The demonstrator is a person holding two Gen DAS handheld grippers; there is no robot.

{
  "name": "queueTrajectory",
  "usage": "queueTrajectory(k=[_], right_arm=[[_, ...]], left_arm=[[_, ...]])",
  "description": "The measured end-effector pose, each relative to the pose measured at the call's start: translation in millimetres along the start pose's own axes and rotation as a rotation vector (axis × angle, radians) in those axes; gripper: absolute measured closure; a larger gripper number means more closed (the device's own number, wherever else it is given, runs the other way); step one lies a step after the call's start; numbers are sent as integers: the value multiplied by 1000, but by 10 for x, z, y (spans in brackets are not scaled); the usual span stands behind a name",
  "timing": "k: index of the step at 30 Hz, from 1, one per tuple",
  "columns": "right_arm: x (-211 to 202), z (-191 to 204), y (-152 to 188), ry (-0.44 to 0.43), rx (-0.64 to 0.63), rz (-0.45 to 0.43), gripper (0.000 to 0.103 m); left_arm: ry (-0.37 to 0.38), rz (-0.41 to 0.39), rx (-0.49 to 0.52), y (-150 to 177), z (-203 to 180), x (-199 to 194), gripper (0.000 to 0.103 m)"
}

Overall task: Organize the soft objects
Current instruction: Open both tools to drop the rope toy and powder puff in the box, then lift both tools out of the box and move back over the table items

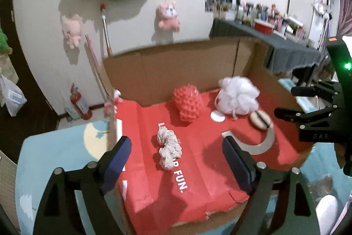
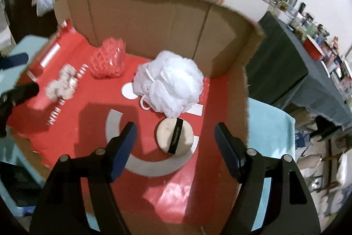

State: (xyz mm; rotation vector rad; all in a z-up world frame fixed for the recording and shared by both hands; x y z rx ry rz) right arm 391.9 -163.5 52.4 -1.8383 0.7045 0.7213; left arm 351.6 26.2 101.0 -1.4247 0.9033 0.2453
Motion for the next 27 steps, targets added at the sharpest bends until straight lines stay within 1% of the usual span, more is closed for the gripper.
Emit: queueTrajectory(k=[2,3,5,6,8,9,11,12,14,17,21,24,27], right_arm=[[-234,-58,34,-2,25,-33,31],[-312,-163,38,0,39,-52,31],[-612,-246,106,-9,78,-102,31],[-683,-295,70,-17,90,-119,31],[-919,-330,128,-28,114,-165,31],[-1097,-342,179,-25,122,-201,30],[-1399,-330,267,-6,129,-273,25],[-1547,-349,310,2,135,-309,21],[-1833,-338,428,7,155,-381,19],[-2091,-310,591,6,174,-434,19],[-2399,-234,867,1,190,-494,19],[-2560,-203,1104,20,222,-529,19],[-2679,-178,1316,13,248,-559,19]], left_arm=[[8,-51,-12,-33,-20,-181,10],[9,-79,-19,-31,-57,-308,8],[16,-122,-23,-23,-148,-527,6],[25,-141,-22,-5,-194,-623,4],[34,-180,-17,34,-300,-828,3],[32,-206,-11,62,-361,-941,2],[28,-250,-2,117,-460,-1112,0],[27,-271,3,153,-511,-1207,0],[20,-304,7,230,-598,-1348,0],[-10,-352,25,371,-734,-1523,0],[-18,-389,40,559,-895,-1683,0],[-12,-420,43,719,-991,-1810,0],[-2,-435,41,863,-1086,-1893,0]])
Point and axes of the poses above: each gripper's, at about its wrist camera, not at the fingertips, and x roughly the way its jaws point, z to its left, y to its underside, the point moved 6 cm from there along x, roughly the way its jaws point, and after that the axes turned 13 degrees about y, right-handed, at the moved point
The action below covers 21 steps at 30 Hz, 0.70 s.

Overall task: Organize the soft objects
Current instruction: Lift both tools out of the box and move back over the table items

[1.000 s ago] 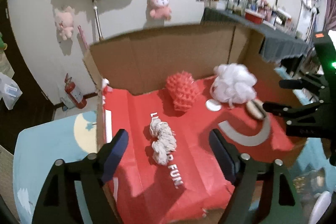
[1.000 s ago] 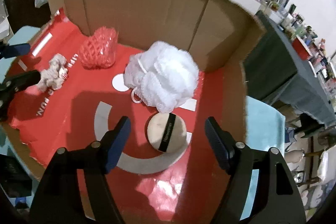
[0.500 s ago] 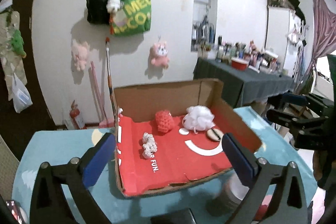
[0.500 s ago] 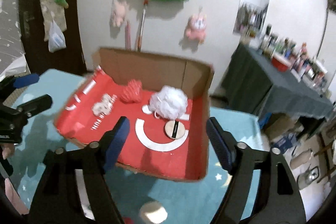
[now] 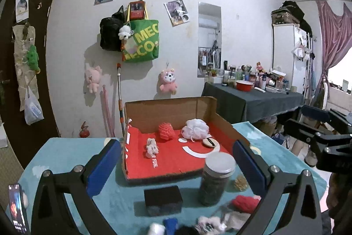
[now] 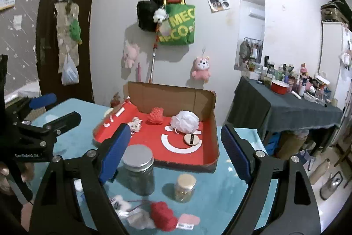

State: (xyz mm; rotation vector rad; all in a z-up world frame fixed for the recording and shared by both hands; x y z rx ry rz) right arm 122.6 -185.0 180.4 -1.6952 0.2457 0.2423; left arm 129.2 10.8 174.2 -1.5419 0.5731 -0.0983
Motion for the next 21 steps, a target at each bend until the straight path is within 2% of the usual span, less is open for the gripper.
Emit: queueTrajectory(k=[7,12,14,16,21], right_arm=[[-262,-19,270,-14,61,22,18],[-428,-6,511,25,56,10,18],[-460,7,598,38,46,7,18],[-495,13,708,50,49,3,13],[-520,33,978,47,51,24,12]], left_arm=[[4,-24,9,212,-195,-224,0],[-4,-37,5,402,-286,-311,0],[-6,-27,10,494,-319,-304,0],[5,-15,4,603,-348,-297,0],[9,17,-17,848,-366,-264,0]])
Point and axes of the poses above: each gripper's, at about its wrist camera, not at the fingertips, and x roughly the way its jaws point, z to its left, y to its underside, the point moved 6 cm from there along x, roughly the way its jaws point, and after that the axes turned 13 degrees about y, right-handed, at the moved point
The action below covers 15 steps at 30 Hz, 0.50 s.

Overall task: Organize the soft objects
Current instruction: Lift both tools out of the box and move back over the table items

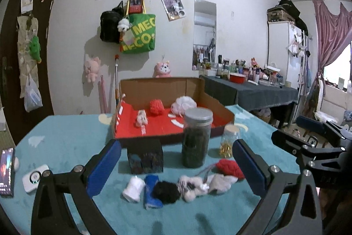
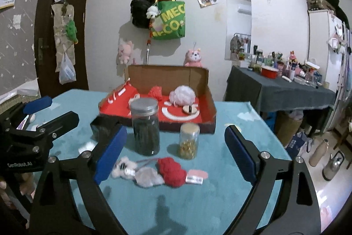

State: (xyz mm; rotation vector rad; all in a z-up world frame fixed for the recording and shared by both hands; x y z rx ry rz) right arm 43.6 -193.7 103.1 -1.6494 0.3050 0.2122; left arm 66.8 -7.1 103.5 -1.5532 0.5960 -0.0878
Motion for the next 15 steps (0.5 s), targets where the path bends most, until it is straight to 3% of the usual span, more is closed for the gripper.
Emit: queueTrajectory(k=[15], right_arm=[[254,20,696,2,33,141,12]], left_arm=[[-13,134,-60,629,63,261,0]])
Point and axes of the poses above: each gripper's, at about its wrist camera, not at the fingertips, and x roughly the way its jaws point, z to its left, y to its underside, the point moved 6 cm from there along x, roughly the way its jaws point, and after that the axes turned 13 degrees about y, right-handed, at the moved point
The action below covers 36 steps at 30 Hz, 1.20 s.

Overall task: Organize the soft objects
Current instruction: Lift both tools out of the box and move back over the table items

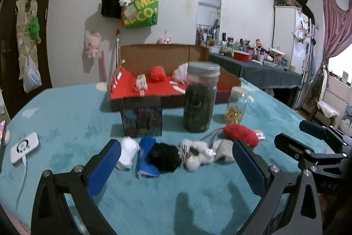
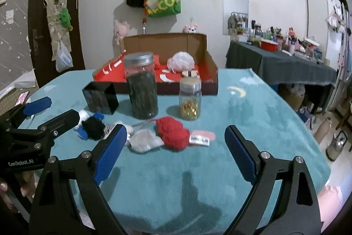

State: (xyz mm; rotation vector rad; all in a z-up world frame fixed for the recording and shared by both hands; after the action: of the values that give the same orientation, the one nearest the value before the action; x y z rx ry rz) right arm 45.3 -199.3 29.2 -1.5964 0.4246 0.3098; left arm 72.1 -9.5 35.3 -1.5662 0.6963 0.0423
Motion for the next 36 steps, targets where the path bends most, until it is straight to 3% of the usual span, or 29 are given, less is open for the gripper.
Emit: queueTrajectory(k=[14,29,36], right_arm=[[316,11,350,19,-4,107,12],[620,-13,254,16,-11,175,12],[820,-39,182,-2,-13,229,12]], left_arm=[[-12,77,-52,232,163,220,0],[-16,141,-97,75,506,351,0],[49,183,-105,19,570,434,2]])
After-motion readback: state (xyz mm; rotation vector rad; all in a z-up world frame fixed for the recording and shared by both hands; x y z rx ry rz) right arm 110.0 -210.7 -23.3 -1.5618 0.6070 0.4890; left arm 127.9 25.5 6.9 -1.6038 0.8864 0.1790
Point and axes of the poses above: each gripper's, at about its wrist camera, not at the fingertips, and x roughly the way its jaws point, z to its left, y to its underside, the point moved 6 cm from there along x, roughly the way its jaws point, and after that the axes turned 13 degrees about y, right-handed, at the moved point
